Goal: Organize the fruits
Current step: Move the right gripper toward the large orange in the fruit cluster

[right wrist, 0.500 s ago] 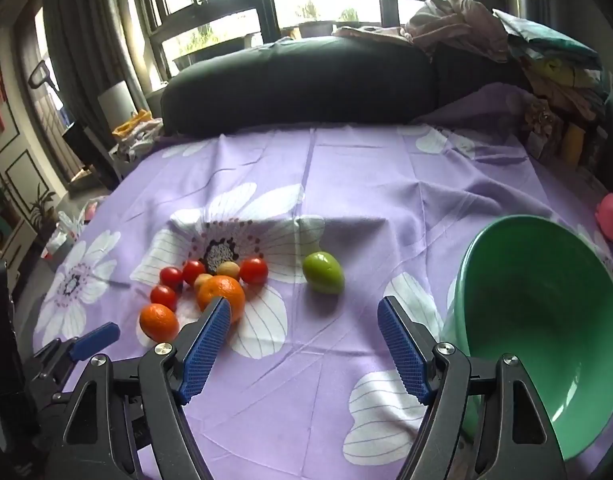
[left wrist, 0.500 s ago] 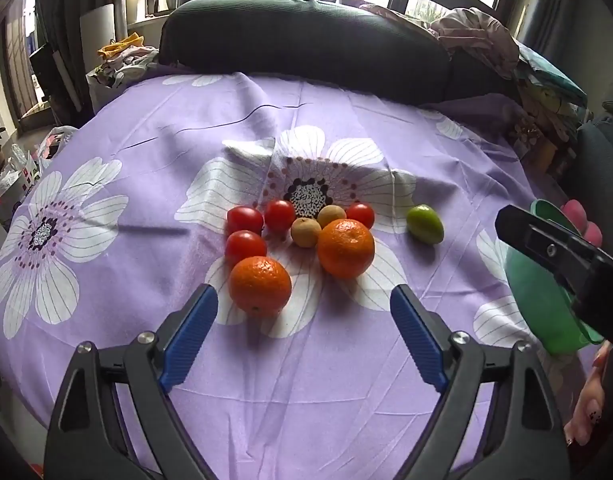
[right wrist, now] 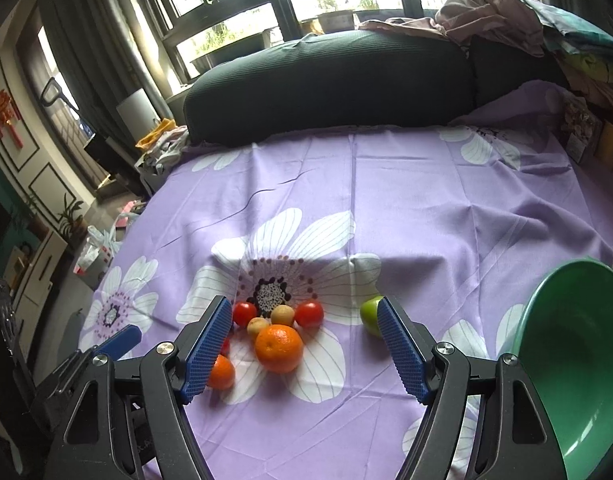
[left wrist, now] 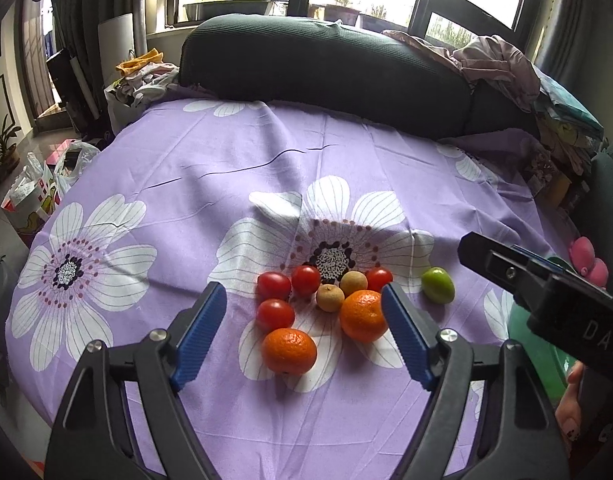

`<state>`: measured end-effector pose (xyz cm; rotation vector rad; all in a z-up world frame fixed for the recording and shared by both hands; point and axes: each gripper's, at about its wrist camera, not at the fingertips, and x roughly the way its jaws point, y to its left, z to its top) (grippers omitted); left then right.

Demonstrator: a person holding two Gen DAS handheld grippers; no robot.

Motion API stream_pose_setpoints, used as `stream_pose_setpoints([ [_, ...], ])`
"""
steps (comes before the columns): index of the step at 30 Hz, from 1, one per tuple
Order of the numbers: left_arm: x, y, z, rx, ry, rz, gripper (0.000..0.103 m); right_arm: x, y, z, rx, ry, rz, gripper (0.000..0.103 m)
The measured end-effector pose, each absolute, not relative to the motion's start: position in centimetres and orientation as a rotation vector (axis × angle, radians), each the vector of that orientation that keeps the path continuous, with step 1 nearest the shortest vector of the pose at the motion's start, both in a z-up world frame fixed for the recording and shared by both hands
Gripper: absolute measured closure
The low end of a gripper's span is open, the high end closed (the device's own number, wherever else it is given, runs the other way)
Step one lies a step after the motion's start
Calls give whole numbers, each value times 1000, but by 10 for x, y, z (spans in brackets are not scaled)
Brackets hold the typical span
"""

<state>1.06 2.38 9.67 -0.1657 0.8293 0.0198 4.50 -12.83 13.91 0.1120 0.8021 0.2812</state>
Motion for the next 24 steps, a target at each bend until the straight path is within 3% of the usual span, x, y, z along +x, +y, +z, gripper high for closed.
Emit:
stream_pose_setpoints([
  [2,14,31,90,-193,842,20,28,44,-127,135,95,792,284,41],
  [8,17,47,64,-274,909,-30,51,57,-135,107,208,889,321,66],
  [10,14,49,60,-272,914,-35,54,62,-136,96,262,938,338,69],
  [21,7,59,54,-337,920,-64,54,77,-103,55,258,1125,342,69],
  [24,7,60,54,-337,921,-62,54,77,-100,53,230,1114,331,59],
])
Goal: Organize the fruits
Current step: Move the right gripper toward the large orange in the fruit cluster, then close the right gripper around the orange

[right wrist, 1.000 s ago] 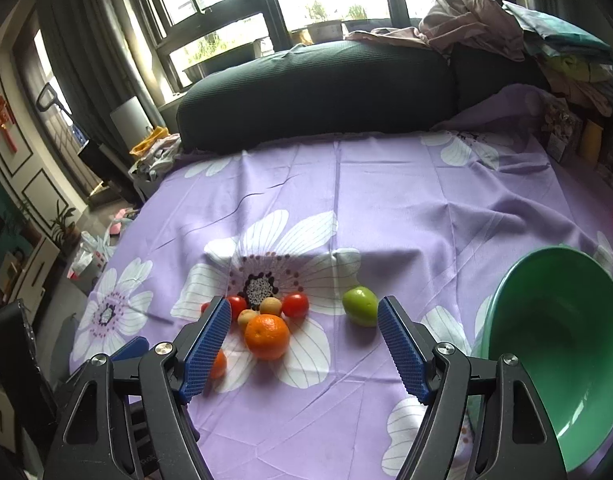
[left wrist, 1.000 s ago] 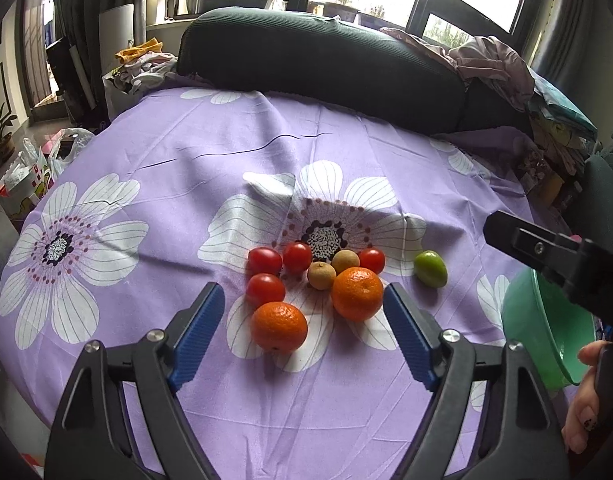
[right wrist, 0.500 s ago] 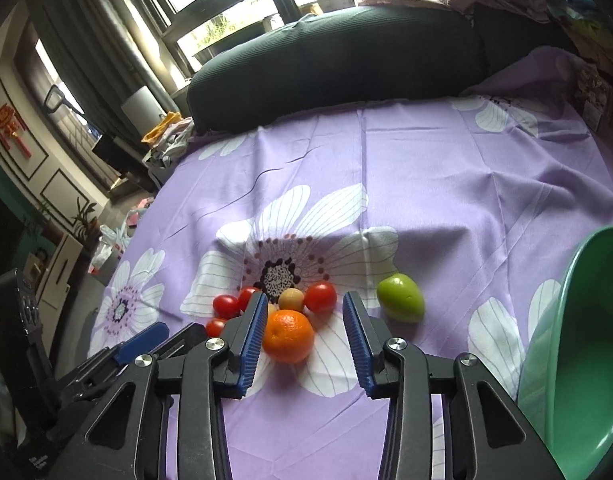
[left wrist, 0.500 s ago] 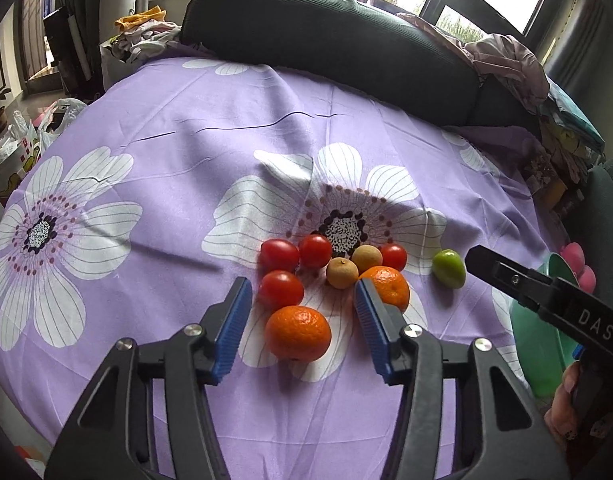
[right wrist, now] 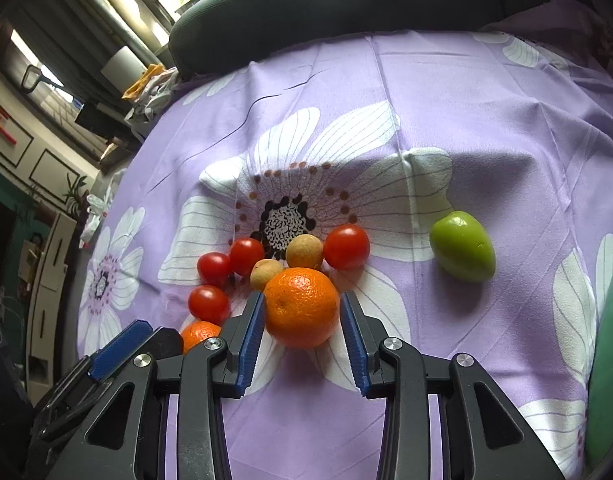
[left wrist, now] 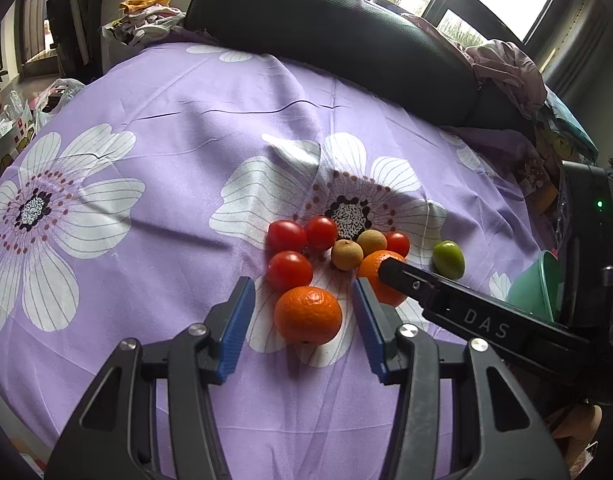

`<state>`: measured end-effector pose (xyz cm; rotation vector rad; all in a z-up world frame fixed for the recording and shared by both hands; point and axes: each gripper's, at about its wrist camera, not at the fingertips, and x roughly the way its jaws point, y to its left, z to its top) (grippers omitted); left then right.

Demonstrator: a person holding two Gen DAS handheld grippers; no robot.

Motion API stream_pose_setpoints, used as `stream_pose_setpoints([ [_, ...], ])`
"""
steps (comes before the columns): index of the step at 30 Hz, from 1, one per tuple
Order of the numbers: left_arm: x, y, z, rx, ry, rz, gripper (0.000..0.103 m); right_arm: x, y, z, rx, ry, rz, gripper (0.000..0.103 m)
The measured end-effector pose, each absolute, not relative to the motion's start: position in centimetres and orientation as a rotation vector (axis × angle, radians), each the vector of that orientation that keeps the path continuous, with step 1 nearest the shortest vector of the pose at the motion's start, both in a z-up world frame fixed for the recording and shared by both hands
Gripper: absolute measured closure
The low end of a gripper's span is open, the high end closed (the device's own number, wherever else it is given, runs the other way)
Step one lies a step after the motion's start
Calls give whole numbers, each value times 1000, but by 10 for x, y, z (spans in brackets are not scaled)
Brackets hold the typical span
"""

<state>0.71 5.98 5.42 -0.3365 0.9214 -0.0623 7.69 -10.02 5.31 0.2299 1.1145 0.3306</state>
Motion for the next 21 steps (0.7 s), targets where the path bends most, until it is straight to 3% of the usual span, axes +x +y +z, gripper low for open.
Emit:
stream_pose_setpoints([
  [2,7,61,54,-345,926,-62,56,78,-97,50,225,1120,325,52],
  [7,9,71,51,-374,937,-40,56,78,-91,41,233,1146,341,51],
  [21,10,60,51,-357,956,-77,55,40,-119,50,221,1148,331,56],
])
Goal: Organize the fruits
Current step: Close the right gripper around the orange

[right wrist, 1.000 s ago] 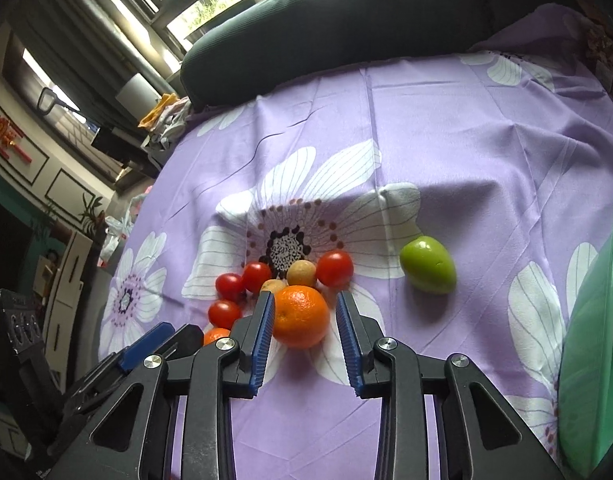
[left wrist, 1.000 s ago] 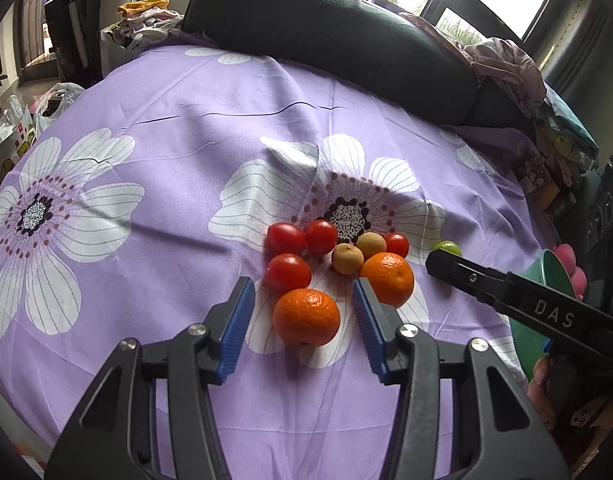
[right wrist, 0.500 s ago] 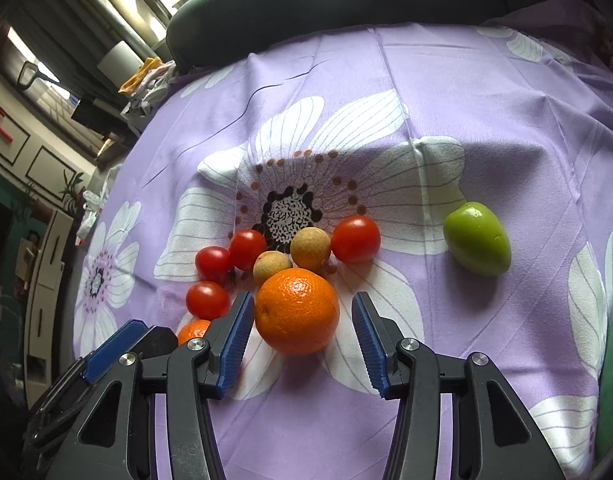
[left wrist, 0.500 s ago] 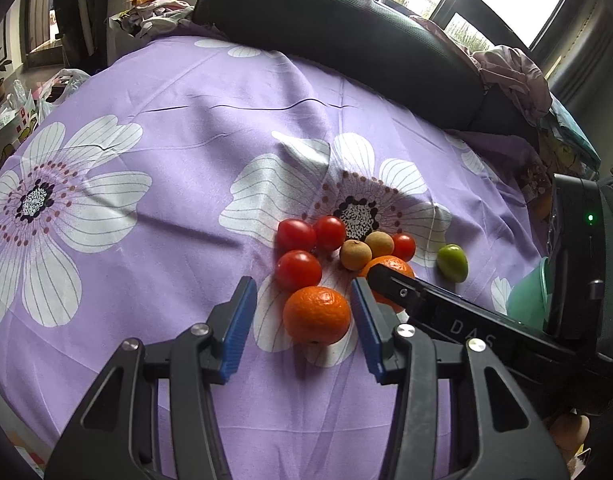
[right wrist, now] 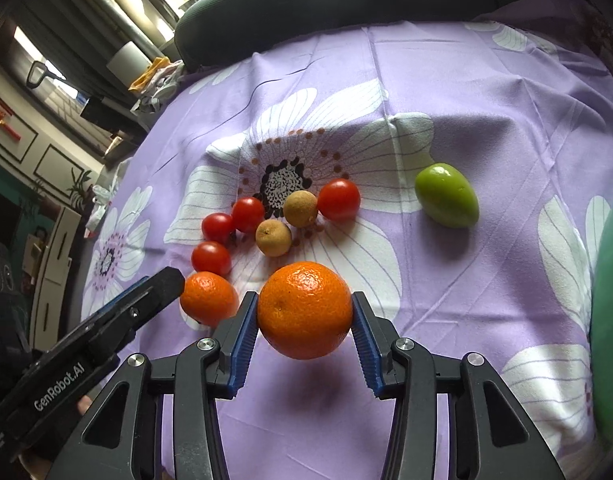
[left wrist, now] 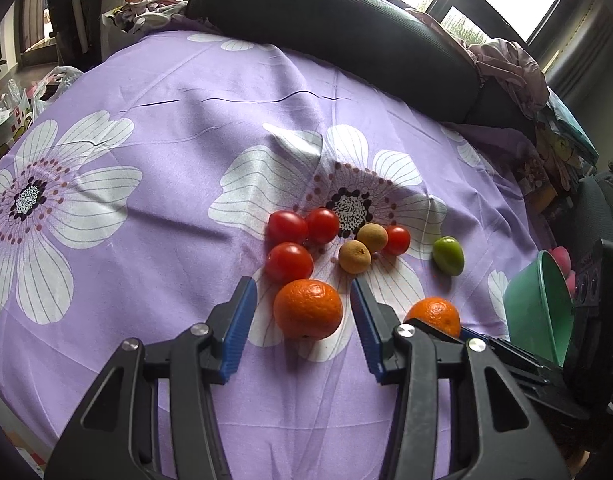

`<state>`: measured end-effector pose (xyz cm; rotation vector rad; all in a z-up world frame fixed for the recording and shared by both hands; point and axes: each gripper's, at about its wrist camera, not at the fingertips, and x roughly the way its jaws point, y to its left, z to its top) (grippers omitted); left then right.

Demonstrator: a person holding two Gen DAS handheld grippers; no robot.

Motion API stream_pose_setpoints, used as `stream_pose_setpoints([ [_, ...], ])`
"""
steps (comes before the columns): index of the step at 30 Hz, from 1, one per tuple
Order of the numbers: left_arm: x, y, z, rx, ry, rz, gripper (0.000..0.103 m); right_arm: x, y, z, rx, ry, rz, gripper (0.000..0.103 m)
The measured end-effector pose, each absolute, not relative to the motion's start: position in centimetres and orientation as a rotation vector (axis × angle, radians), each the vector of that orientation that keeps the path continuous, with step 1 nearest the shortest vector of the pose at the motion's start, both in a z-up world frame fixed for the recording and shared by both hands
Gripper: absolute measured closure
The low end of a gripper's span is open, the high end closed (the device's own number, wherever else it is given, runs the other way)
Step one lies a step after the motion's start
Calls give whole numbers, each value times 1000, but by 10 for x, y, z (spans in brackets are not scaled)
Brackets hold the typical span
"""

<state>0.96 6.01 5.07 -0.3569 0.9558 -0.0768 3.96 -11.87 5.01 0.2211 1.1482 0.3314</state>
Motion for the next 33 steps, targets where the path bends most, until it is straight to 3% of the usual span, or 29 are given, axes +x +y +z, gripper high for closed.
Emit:
stream_pose_setpoints([
  [8,10,46,48,-332,975,-100,53,42,-138,40,261,1208,306,56],
  [18,6,25,49,-261,974,-151,43,26,-164,80,349,1047,306,52],
  [33,10,-37,32,-214,1031,-363,43,37,-171,61,511,1085,369,54],
])
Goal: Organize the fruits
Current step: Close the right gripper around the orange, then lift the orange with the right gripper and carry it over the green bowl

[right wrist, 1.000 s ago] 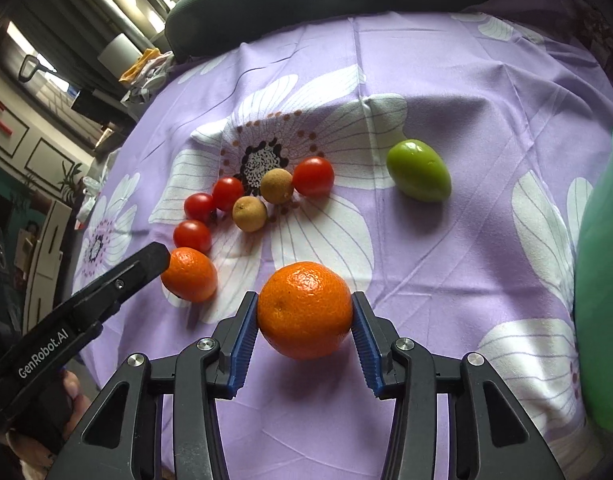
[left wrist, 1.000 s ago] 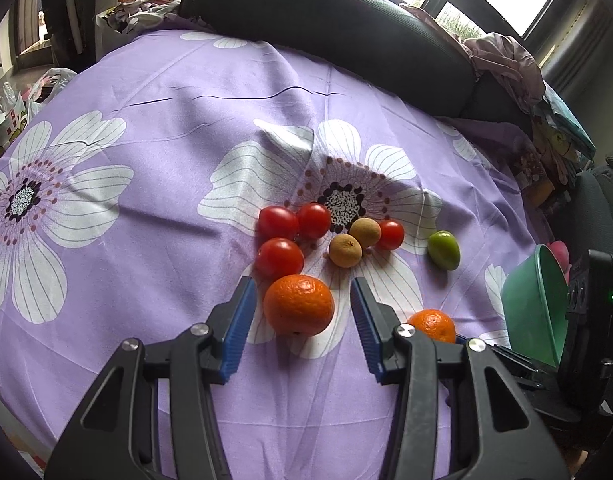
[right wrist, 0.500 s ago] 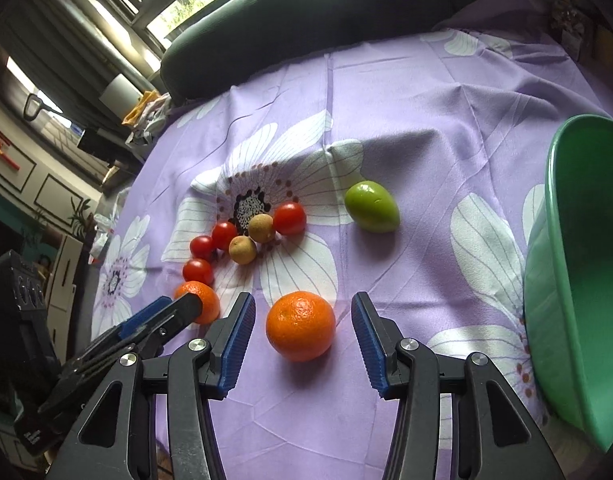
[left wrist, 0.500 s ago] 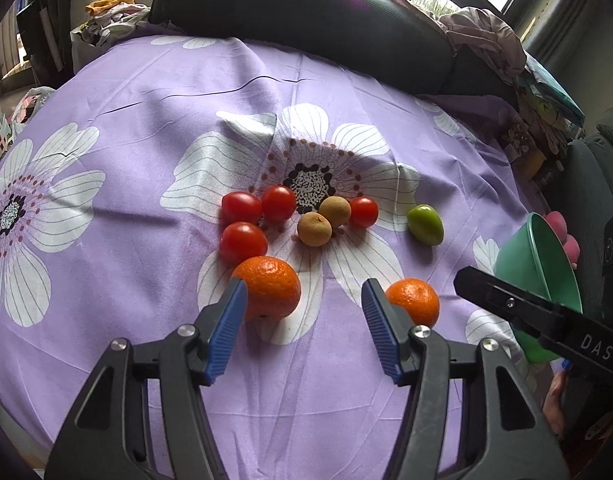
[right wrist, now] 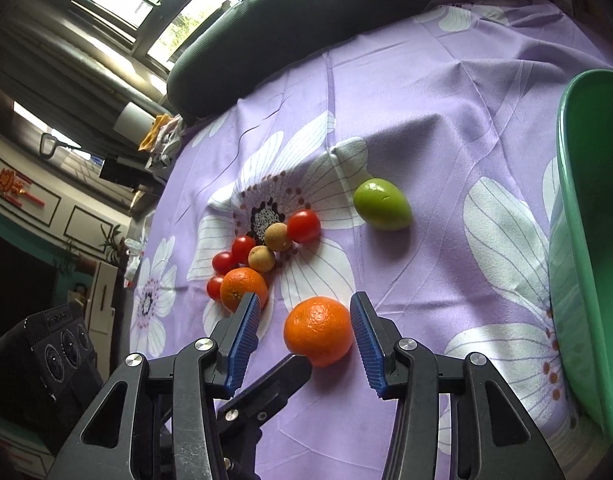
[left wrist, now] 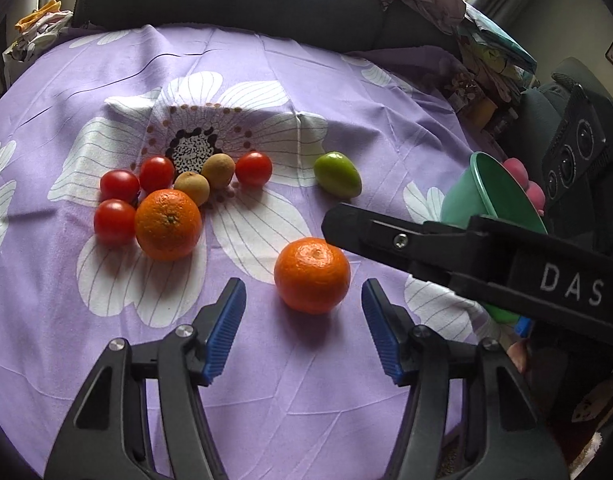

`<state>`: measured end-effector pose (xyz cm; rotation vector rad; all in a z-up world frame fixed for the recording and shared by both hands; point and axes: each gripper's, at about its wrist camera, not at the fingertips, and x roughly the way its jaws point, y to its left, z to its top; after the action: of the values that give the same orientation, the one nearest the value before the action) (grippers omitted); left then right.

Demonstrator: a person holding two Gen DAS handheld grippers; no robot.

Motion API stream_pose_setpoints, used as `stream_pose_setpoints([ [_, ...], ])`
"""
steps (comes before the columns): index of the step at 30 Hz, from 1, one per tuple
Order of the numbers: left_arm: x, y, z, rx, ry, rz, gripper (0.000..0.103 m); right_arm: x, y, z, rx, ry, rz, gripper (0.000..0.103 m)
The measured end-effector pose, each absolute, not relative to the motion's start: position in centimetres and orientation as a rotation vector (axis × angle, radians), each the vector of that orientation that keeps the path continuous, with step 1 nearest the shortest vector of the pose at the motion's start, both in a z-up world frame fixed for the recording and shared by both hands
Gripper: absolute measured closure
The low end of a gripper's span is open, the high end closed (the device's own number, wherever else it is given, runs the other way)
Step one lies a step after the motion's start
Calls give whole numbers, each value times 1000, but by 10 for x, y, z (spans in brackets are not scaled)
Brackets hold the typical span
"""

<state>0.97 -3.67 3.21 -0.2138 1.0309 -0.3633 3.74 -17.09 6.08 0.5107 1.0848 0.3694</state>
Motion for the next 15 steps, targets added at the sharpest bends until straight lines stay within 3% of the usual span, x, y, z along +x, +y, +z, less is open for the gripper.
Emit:
stream_pose_setpoints([
  [5,13,-43,27,-212,1045,-377,44,42,-167,49,517,1128,380,56],
  [11,18,-50,19,-214,1069,-380,57,46,-163,40,498,1166,374,56],
  [15,18,-52,18,-199,1063,-368,59,45,-161,37,491,1175,368,55],
])
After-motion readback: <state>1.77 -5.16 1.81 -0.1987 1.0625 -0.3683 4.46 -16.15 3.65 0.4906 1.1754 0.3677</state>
